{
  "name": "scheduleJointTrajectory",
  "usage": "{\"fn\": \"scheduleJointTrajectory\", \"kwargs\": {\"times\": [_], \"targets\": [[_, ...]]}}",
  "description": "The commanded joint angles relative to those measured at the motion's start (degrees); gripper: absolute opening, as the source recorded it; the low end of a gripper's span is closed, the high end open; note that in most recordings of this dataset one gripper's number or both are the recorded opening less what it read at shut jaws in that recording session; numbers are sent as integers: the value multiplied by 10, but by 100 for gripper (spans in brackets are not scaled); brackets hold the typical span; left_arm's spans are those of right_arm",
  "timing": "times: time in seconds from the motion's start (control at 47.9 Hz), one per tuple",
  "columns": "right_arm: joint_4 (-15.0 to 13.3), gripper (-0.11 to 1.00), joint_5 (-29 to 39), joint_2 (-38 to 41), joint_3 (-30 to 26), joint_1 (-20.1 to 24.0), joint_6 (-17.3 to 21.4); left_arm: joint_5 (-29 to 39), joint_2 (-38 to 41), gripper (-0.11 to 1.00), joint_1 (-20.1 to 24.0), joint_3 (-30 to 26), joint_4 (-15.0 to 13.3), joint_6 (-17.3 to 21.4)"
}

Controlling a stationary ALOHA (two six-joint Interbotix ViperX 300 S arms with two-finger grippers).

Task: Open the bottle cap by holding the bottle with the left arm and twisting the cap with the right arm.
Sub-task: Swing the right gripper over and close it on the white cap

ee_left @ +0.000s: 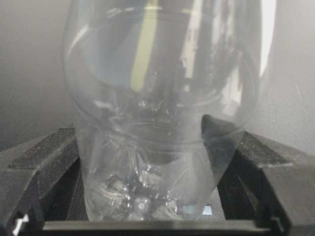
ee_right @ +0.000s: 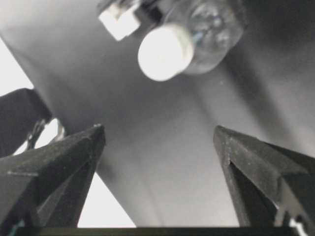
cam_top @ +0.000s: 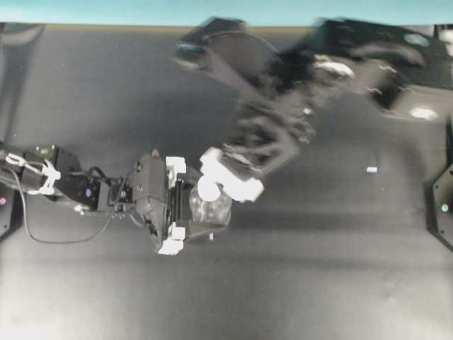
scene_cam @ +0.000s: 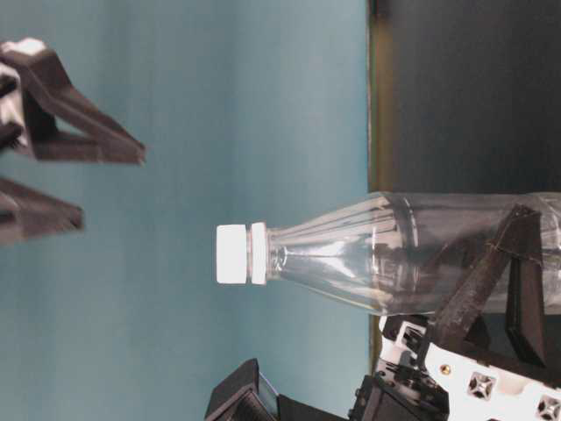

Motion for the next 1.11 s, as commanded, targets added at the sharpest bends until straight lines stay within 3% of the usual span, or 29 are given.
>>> {"fn": "scheduleJointTrajectory", "kwargs": {"times": [0.0,0.146,0.772,0.918,1.085], "targets": [[3,84,6,28,-31,15,18,13,3,83,-8,4,3,-5],[3,84,4,60,-52,18,48,15,3,83,-10,4,3,-5],[-11,81,-7,105,-50,23,48,19,2,83,-11,4,3,-4],[-11,73,-7,105,-51,22,47,19,2,83,-11,4,3,-4],[-13,52,-7,105,-51,20,47,18,2,83,-11,2,3,-5]]}}
